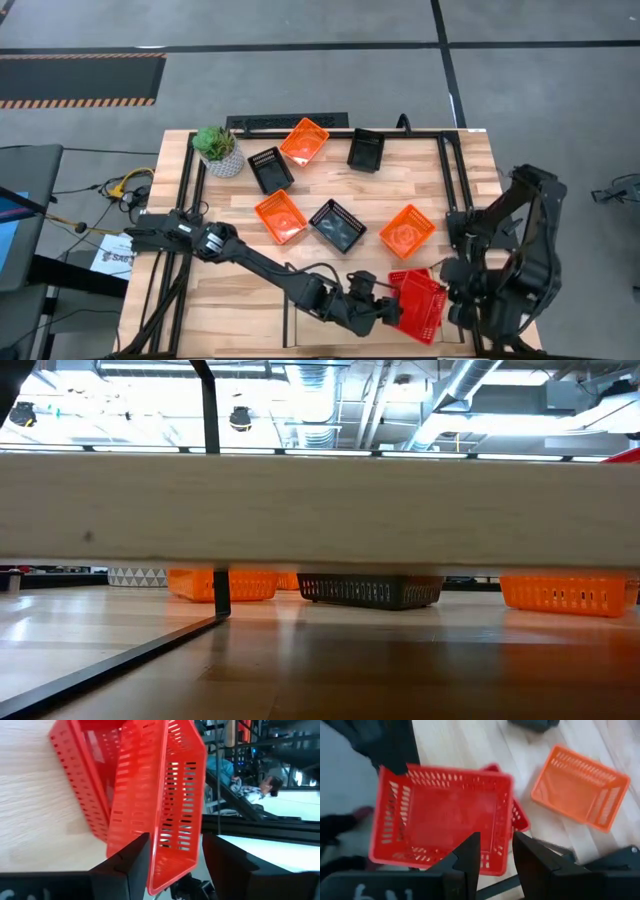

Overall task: Stack baskets on shelf by color
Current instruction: Stack the red bin on top of the red bin on the shelf

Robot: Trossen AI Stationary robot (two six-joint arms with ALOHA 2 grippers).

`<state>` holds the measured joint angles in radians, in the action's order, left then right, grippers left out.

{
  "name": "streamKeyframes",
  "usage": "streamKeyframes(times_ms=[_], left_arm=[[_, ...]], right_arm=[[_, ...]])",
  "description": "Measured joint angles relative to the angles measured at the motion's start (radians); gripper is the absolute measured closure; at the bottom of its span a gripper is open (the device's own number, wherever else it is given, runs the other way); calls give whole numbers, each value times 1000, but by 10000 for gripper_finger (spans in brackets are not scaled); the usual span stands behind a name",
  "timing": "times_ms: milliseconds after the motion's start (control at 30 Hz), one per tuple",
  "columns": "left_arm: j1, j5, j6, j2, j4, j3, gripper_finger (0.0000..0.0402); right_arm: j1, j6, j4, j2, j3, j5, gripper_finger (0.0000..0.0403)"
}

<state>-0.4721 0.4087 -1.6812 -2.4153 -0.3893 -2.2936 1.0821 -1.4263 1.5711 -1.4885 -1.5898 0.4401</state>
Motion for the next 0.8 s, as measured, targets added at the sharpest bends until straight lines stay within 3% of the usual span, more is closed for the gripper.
streamKeyframes(times_ms=[300,800], left_arm=[[4,-40,21,0,-6,-2,218],[7,-60,113,39,-85,-3,209]], right_arm=[[-23,66,0,-86,0,-97,274],[-59,102,0,-78,9,-103,276]])
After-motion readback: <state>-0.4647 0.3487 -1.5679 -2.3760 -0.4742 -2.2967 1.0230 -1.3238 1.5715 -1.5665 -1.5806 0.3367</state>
